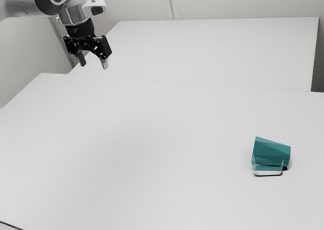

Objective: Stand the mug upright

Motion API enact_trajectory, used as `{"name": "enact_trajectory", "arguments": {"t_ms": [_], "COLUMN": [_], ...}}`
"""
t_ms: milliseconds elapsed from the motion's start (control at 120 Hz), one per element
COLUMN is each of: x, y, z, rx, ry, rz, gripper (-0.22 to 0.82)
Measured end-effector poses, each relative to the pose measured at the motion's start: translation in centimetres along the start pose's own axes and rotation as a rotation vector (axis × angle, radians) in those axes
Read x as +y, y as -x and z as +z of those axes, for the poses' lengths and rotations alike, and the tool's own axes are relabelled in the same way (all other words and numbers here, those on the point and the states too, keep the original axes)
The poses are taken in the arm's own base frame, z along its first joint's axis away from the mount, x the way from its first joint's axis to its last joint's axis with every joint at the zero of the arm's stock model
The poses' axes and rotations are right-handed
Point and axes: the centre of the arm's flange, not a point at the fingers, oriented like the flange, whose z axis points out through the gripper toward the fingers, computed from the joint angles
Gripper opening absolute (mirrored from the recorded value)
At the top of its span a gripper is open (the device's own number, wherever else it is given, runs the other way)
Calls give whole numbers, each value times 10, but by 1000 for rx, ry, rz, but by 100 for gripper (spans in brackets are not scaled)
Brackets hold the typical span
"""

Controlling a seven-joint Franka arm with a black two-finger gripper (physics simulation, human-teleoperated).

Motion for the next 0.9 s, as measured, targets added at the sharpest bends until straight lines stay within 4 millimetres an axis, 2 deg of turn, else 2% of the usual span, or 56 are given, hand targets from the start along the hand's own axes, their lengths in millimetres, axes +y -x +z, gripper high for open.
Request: {"name": "enact_trajectory", "arguments": {"t_ms": [242,367,550,708,900], "x": [7,23,58,79,97], "y": [-1,-3,-7,-11,-11], "z": [-2,4,27,50,92], "rx": [11,8,13,41,54], "ry": [10,36,125,228,408], "rz": [13,38,91,129,162], "gripper": [58,58,58,58,58]}}
